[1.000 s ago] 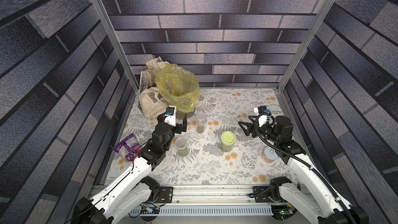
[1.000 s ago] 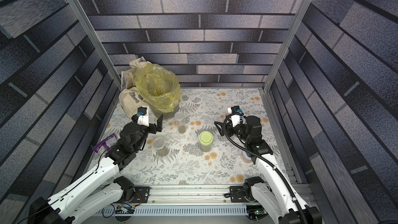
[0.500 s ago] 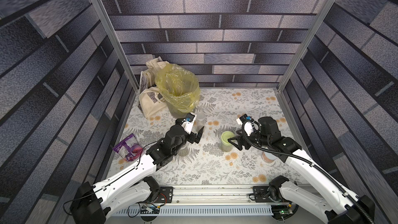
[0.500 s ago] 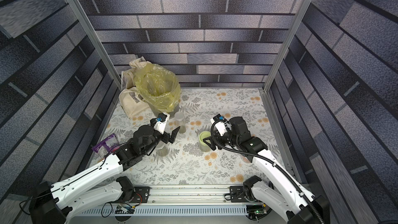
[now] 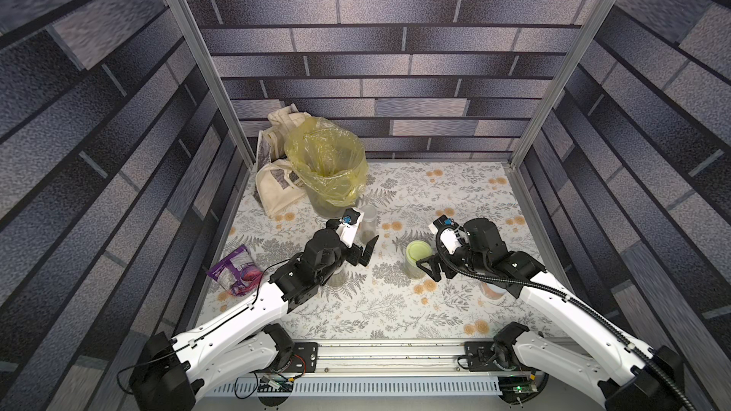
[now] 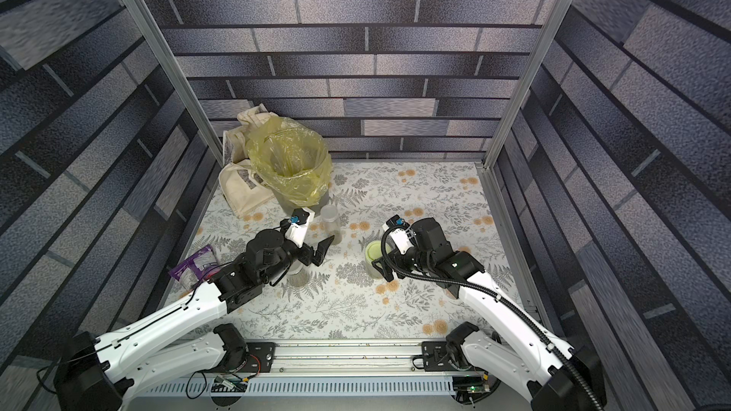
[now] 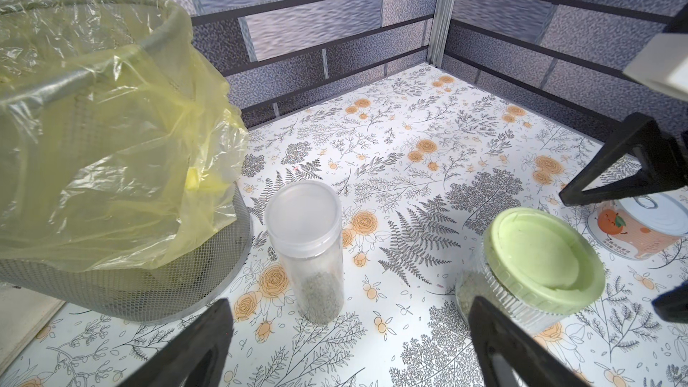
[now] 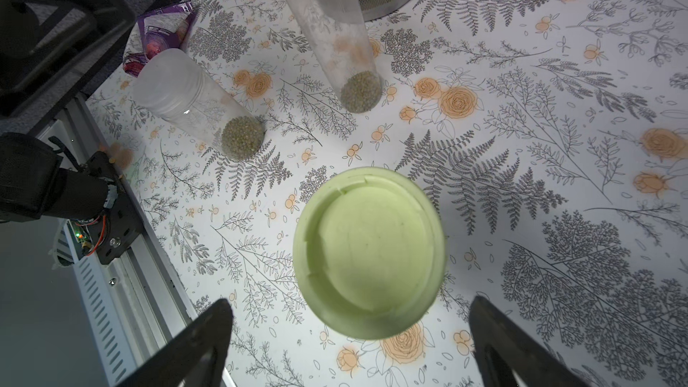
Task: Empty moldy mung beans from jars
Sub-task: Pick up the jar from the center of the board.
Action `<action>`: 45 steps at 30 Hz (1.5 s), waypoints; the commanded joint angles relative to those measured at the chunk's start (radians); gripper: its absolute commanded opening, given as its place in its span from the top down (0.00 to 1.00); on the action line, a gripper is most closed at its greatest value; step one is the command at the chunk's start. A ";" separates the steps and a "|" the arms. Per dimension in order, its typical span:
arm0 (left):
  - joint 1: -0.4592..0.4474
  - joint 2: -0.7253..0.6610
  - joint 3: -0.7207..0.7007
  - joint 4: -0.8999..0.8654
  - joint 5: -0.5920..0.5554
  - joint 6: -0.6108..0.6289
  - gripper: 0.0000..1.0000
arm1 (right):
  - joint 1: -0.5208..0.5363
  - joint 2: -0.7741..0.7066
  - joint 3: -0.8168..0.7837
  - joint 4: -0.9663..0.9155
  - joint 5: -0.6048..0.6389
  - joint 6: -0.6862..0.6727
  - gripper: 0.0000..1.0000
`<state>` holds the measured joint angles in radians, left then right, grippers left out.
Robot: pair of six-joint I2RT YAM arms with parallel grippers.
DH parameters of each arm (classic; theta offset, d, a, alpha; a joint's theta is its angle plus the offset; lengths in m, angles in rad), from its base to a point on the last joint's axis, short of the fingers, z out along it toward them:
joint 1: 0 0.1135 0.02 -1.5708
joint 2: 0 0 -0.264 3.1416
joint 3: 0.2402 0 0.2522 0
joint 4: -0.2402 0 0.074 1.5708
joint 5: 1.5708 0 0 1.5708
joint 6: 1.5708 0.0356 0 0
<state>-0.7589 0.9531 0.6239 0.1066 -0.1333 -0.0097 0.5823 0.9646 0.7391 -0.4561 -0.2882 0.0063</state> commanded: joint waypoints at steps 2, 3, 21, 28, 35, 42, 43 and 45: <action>-0.002 0.011 0.005 -0.008 0.008 -0.030 0.00 | 0.007 0.036 -0.022 0.048 -0.007 -0.005 0.00; -0.001 0.011 0.005 -0.008 0.006 -0.033 0.00 | 0.007 0.039 -0.027 0.062 -0.009 -0.001 0.00; 0.033 0.109 0.027 0.082 0.012 -0.167 0.00 | 0.027 0.140 -0.056 0.178 0.012 0.037 0.03; 0.033 0.154 0.060 0.073 0.054 -0.170 0.00 | 0.050 0.179 -0.071 0.225 0.034 0.049 0.05; 0.031 0.170 0.059 0.079 0.065 -0.180 0.00 | 0.062 0.210 -0.091 0.255 0.067 0.079 0.08; 0.025 0.197 0.067 0.085 0.079 -0.184 0.00 | 0.066 0.211 -0.121 0.296 0.091 0.095 0.13; 0.025 0.197 0.066 0.085 0.080 -0.181 0.00 | 0.068 0.213 -0.118 0.294 0.093 0.094 0.14; 0.023 0.196 0.062 0.085 0.080 -0.181 0.00 | 0.073 0.218 -0.114 0.288 0.099 0.089 0.15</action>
<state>-0.7315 1.1496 0.6594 0.1726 -0.0727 -0.1696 0.6403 1.1610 0.6510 -0.1204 -0.2092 0.0746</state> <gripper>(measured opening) 0.999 0.871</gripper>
